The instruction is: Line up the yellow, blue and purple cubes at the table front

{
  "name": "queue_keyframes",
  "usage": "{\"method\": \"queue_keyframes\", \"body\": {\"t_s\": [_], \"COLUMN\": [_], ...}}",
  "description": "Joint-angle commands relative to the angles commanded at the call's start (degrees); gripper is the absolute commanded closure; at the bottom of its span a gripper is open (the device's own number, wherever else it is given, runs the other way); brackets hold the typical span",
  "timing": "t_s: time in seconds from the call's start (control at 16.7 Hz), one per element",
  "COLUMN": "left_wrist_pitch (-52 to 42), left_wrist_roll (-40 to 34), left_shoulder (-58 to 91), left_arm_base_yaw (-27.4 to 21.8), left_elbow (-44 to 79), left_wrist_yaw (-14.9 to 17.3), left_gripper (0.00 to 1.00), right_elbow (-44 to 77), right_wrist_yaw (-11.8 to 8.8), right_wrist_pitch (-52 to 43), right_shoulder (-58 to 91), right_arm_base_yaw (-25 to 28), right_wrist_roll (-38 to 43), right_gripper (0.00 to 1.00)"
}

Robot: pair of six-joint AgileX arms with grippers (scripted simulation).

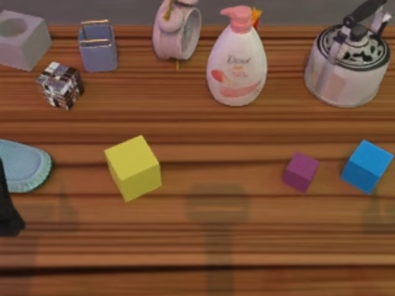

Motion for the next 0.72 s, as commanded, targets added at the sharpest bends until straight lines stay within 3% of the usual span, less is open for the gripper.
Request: {"method": "queue_keyframes", "body": {"t_s": [0.36, 0.72], "left_wrist_pitch": [0.0, 0.0], "left_wrist_roll": [0.0, 0.0], "left_shoulder": [0.0, 0.0], "left_arm_base_yaw": [0.0, 0.0], "left_elbow": [0.0, 0.0], "left_wrist_yaw": [0.0, 0.0], "left_gripper": [0.00, 0.00], "right_elbow": [5.9, 28.5], "right_wrist_yaw": [-0.2, -0.1], "right_wrist_pitch": [-4.1, -19.3], "right_shoulder": [6.0, 33.0], "right_arm_base_yaw": [1.8, 7.4], "right_wrist_roll": [-2.2, -10.2], "right_gripper": [0.00, 0.00]}}
